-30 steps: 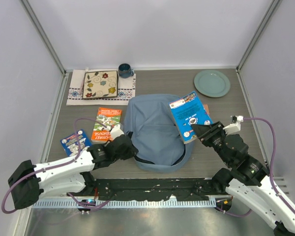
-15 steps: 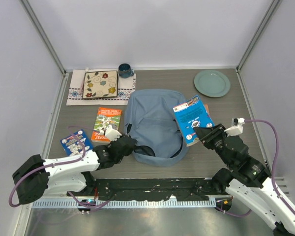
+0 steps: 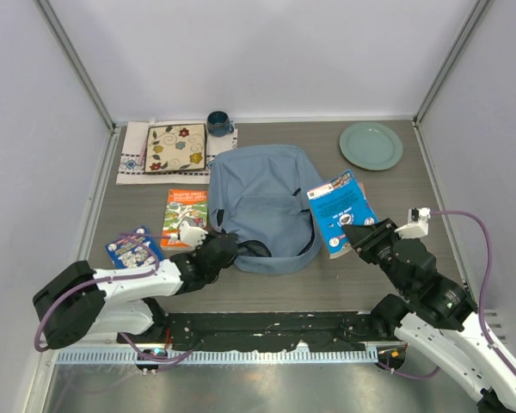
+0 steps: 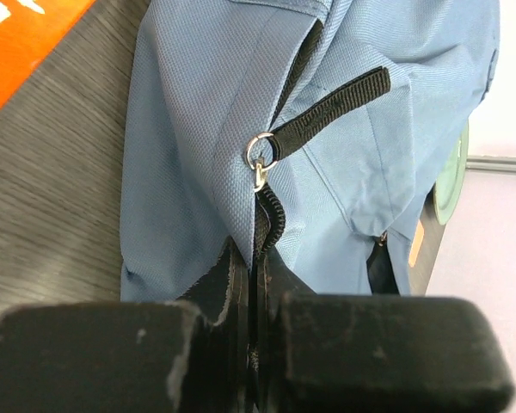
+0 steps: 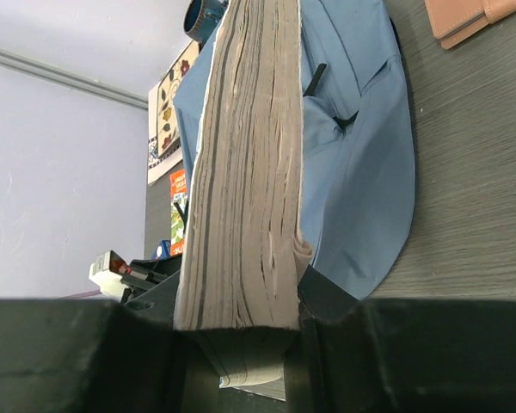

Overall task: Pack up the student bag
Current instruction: Adjust the student bag at the center of the board, then place the book in the student bag.

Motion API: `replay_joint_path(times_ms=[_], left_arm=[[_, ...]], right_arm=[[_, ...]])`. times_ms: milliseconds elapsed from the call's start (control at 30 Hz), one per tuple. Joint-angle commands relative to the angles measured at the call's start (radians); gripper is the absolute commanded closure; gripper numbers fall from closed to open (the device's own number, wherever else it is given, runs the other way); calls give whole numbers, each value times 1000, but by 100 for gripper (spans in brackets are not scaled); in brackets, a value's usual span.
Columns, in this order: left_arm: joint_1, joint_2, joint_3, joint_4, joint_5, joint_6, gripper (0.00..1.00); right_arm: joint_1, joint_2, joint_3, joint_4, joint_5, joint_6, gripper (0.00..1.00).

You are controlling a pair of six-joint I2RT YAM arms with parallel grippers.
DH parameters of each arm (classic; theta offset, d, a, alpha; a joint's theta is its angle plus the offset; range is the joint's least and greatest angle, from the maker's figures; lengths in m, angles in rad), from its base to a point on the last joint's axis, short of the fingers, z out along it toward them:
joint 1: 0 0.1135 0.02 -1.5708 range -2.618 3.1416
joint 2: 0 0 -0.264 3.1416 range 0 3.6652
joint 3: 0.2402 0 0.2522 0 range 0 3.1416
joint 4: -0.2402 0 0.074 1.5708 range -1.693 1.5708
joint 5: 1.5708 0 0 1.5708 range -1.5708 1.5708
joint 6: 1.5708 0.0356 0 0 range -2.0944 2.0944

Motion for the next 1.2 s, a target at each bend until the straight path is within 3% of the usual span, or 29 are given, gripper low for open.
replay_joint_path(times_ms=[0, 33, 67, 133, 167, 300, 467, 567, 667, 700, 933, 1067, 1167], left_arm=[[20, 78, 52, 184, 8, 51, 98], [20, 104, 60, 195, 31, 98, 94], [20, 108, 67, 192, 51, 109, 82], [18, 98, 70, 143, 88, 125, 69], [18, 63, 64, 118, 94, 138, 54], [17, -83, 11, -27, 131, 186, 33], [9, -304, 23, -260, 196, 377, 22], [4, -419, 94, -356, 246, 515, 22], [4, -427, 218, -361, 335, 810, 14], [3, -409, 265, -379, 352, 964, 13], [4, -1, 658, -552, 478, 1422, 9], [4, 246, 829, -626, 542, 1542, 9], [6, 343, 909, -667, 602, 1580, 9]], right_arm=[[-1, -17, 72, 68, 62, 2, 99], [-1, -16, 80, 45, 72, -4, 99], [-1, -13, 86, 28, 90, -3, 99], [-1, -10, 109, -20, 110, -9, 99], [-1, -13, 115, -31, 118, -12, 99], [-1, -46, 120, -72, 138, -12, 99], [-1, -80, 100, -114, 151, 2, 99], [-3, -88, 86, -117, 139, 8, 99], [-1, -88, 74, -118, 125, 14, 99], [-1, -88, 73, -115, 121, 17, 99], [-1, -83, 59, -87, 98, 22, 99], [-1, -83, 66, -89, 89, 25, 99], [-1, -100, 71, -101, 96, 30, 99]])
